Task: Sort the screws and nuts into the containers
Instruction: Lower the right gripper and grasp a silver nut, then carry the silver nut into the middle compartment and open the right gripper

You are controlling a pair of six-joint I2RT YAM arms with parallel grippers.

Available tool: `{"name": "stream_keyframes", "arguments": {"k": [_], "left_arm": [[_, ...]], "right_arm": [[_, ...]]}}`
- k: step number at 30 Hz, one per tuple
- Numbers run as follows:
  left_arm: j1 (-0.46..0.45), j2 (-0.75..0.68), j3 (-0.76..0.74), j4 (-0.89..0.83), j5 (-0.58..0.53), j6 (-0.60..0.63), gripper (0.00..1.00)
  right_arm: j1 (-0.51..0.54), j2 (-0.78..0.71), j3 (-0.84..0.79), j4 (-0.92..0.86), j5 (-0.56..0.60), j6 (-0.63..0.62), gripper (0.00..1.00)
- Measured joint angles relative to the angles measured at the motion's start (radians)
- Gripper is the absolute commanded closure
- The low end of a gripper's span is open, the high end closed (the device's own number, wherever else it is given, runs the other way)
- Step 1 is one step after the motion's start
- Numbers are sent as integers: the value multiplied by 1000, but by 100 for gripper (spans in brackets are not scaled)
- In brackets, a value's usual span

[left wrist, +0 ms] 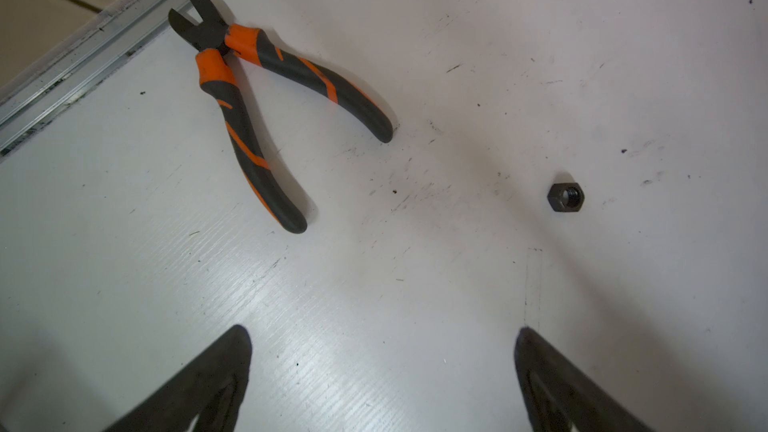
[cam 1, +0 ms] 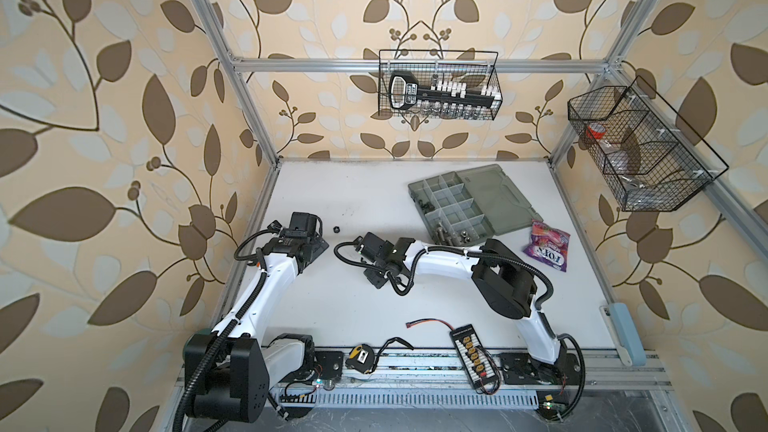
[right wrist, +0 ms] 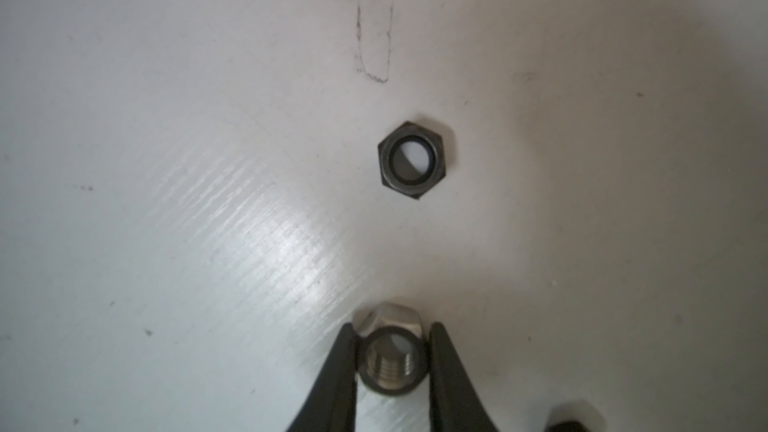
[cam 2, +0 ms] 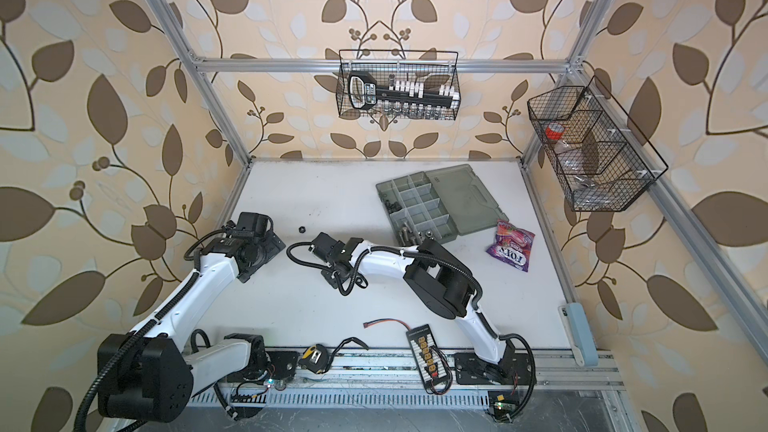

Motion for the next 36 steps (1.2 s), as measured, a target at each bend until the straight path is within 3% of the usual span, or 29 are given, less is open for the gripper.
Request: {"name": "stream_keyframes", "arguments": {"k": [9, 17, 27, 36], "left_arm": [[0, -4, 0, 0, 0, 3, 1], [0, -4, 0, 0, 2, 5, 1], [0, -4, 0, 9, 20, 7, 1], [0, -4, 0, 15, 37, 8, 1]], "right_arm": [[-1, -17, 0, -13, 14, 12, 99], [-50, -178, -43, -11, 35, 38, 100], [-339, -463, -259, 3, 42, 94, 100], [-619, -562, -408, -4, 1, 117, 98]]}}
